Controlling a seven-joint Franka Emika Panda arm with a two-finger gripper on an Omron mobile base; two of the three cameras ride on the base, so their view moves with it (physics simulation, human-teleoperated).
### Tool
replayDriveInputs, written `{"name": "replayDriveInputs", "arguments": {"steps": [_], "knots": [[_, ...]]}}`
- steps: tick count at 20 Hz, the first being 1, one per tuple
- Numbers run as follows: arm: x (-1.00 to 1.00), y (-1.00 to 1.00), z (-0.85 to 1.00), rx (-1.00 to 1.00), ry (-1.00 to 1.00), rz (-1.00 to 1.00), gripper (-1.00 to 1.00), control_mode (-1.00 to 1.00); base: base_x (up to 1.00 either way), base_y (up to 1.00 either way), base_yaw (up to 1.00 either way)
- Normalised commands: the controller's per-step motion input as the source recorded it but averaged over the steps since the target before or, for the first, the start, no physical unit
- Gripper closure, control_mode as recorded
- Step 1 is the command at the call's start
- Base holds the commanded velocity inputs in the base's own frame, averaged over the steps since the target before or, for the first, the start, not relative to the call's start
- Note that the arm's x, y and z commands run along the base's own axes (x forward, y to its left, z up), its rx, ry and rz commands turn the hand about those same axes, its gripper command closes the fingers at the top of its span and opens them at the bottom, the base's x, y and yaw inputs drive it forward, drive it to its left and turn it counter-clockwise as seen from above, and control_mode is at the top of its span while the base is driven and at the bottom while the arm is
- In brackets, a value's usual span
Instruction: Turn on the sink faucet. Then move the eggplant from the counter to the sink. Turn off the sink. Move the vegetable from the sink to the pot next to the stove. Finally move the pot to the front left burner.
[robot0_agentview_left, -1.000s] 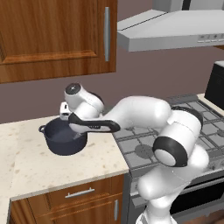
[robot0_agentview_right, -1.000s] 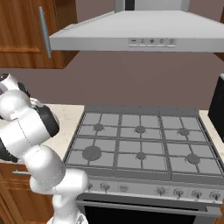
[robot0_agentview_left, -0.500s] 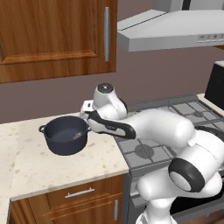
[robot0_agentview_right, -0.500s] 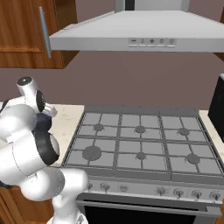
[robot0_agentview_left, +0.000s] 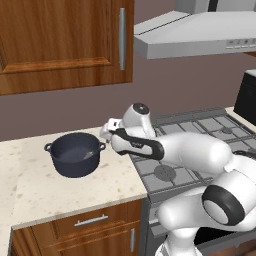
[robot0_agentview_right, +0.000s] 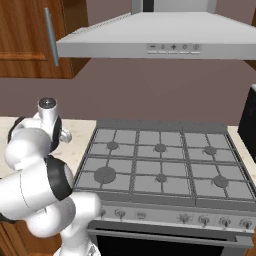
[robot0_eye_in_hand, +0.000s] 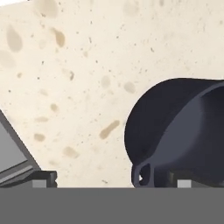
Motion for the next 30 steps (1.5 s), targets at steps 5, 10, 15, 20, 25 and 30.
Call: {"name": "replayDriveInputs", "arguments": {"steps": [5, 10, 15, 20, 25, 30], "knots": [[0.0, 0.07, -0.07, 0.1, 0.0, 0.0, -1.0, -1.0, 0.0, 0.0, 0.0], [0.0, 0.1, -0.03, 0.08, 0.0, 0.0, -1.0, -1.0, 0.0, 0.0, 0.0], [0.0, 0.15, 0.0, 0.06, 0.0, 0.0, -1.0, -1.0, 0.0, 0.0, 0.0], [0.0, 0.17, 0.0, 0.02, 0.0, 0.0, -1.0, -1.0, 0.0, 0.0, 0.0], [0.09, 0.17, -0.03, 0.0, 0.0, 0.0, -1.0, -1.0, 0.0, 0.0, 0.0], [0.12, 0.05, -0.06, 0.01, 0.0, 0.0, -1.0, -1.0, 0.0, 0.0, 0.0]]}}
